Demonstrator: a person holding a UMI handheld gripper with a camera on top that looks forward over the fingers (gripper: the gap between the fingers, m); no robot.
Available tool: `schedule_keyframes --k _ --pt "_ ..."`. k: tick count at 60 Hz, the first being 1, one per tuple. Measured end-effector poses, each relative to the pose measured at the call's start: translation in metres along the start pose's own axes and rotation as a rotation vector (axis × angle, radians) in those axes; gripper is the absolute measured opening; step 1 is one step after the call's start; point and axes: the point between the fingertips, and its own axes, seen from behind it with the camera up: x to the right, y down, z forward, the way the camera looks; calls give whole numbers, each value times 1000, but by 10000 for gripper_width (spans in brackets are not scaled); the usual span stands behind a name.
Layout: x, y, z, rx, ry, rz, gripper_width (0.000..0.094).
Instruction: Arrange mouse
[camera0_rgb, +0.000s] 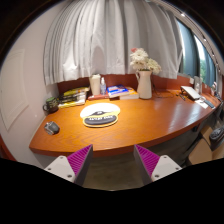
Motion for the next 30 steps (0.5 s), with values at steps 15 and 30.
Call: schedule_keyframes --k 15,30 --pt "-169 49 58 -112 -228 -129 825" --pt "-280 26 128 -142 -316 -220 832"
